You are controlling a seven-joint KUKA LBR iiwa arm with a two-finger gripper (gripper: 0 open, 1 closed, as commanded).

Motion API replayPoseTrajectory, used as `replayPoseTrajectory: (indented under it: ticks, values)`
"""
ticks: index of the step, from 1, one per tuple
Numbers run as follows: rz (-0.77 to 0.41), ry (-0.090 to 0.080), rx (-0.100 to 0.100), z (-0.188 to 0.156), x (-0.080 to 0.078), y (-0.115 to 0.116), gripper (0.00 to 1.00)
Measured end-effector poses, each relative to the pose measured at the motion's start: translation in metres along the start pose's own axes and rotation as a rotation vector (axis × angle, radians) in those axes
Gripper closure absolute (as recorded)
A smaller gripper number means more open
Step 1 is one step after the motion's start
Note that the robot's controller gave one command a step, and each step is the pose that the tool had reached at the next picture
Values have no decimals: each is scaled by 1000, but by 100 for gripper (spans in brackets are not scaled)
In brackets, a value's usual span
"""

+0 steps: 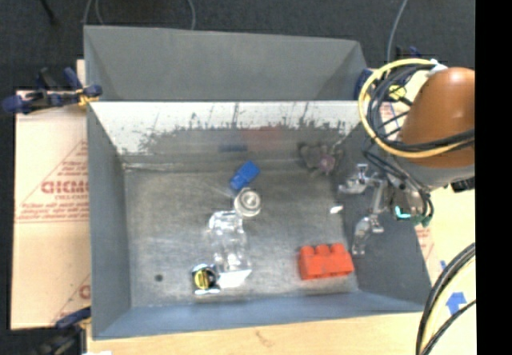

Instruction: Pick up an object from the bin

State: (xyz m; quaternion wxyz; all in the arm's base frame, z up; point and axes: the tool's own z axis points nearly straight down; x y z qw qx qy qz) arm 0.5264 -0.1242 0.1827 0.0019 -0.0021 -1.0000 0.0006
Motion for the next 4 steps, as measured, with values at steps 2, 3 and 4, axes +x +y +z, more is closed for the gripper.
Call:
replayPoseTrajectory:
  ticks: [2,3,4]
  values:
    - [-659,-11,1,108,7,23,0]
    - [-661,-19,6,105,4,22,100]
    - [-673,-13,6,-52,13,10,100]
